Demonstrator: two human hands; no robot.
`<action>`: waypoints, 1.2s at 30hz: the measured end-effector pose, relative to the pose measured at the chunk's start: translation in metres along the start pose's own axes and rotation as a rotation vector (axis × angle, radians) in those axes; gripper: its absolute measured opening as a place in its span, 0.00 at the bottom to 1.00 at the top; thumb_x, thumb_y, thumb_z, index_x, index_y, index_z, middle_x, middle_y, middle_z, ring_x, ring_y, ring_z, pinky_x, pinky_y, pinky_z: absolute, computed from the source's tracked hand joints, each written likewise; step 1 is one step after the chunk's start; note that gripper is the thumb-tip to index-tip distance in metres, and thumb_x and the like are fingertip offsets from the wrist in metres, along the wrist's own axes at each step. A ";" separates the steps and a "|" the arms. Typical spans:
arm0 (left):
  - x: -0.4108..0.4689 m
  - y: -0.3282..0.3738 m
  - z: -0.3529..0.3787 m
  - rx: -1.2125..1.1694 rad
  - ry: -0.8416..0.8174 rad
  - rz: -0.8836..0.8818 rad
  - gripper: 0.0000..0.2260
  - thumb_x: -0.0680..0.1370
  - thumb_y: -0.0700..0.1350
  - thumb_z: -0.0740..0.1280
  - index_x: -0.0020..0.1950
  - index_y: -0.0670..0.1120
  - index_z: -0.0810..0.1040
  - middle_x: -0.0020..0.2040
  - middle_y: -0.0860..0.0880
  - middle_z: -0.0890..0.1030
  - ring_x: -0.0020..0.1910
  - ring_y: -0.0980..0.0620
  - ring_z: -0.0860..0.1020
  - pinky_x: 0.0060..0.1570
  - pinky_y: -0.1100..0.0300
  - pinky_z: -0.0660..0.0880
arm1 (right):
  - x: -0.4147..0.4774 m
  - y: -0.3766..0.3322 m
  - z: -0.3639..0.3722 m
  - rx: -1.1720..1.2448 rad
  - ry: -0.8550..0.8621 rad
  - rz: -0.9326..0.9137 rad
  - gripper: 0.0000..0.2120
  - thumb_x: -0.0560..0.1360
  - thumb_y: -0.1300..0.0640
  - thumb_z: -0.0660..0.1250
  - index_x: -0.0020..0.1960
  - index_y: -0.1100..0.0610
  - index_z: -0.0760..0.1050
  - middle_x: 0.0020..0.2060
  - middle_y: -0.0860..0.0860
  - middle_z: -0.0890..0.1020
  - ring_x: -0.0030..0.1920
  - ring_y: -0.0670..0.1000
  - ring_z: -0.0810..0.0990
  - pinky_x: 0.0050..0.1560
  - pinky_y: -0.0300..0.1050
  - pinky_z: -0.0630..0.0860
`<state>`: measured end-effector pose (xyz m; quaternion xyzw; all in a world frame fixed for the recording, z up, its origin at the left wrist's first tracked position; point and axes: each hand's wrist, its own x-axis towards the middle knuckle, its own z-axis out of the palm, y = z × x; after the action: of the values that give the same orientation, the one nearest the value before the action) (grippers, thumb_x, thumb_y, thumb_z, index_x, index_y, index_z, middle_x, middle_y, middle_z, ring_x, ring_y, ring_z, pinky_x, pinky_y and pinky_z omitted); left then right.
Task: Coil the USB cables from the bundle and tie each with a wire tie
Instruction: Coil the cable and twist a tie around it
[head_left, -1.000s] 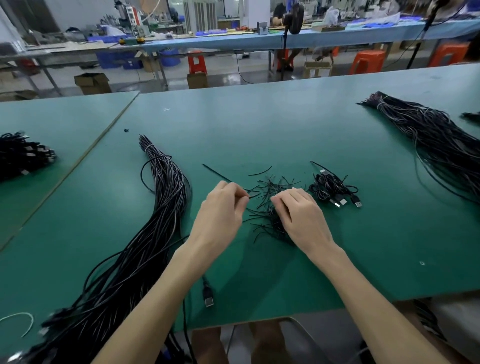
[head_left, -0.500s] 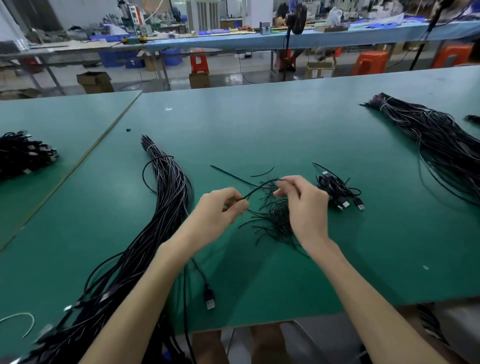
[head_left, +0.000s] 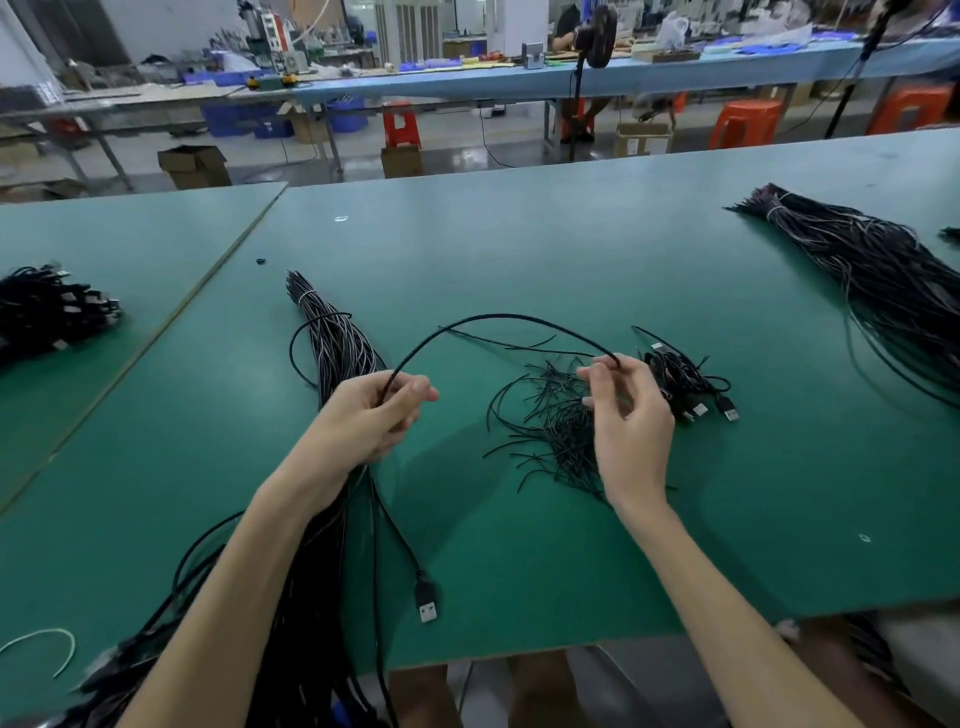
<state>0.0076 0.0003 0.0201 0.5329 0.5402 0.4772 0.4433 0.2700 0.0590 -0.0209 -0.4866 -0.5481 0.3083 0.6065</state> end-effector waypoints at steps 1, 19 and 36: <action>0.004 -0.002 0.006 -0.037 -0.011 -0.022 0.15 0.78 0.58 0.70 0.51 0.46 0.84 0.36 0.52 0.71 0.27 0.57 0.62 0.22 0.67 0.58 | -0.002 -0.001 0.001 -0.052 -0.025 -0.069 0.09 0.83 0.49 0.66 0.58 0.54 0.79 0.47 0.44 0.85 0.48 0.43 0.83 0.48 0.32 0.76; 0.028 -0.022 0.045 -0.434 0.084 -0.207 0.38 0.81 0.69 0.46 0.55 0.40 0.83 0.39 0.49 0.77 0.33 0.54 0.74 0.33 0.63 0.71 | -0.026 -0.004 0.014 -0.587 -0.382 -0.717 0.10 0.78 0.66 0.65 0.58 0.61 0.80 0.49 0.52 0.83 0.55 0.55 0.81 0.55 0.53 0.80; 0.015 -0.027 0.029 -0.432 -0.215 0.097 0.26 0.79 0.23 0.56 0.76 0.37 0.69 0.70 0.36 0.77 0.71 0.38 0.75 0.60 0.51 0.78 | -0.027 -0.009 0.015 -0.529 -0.377 -0.530 0.21 0.81 0.57 0.54 0.62 0.65 0.80 0.49 0.53 0.85 0.54 0.54 0.80 0.58 0.53 0.79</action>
<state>0.0318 0.0175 -0.0106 0.4986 0.3490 0.5429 0.5787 0.2491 0.0355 -0.0235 -0.4026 -0.8161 0.0740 0.4079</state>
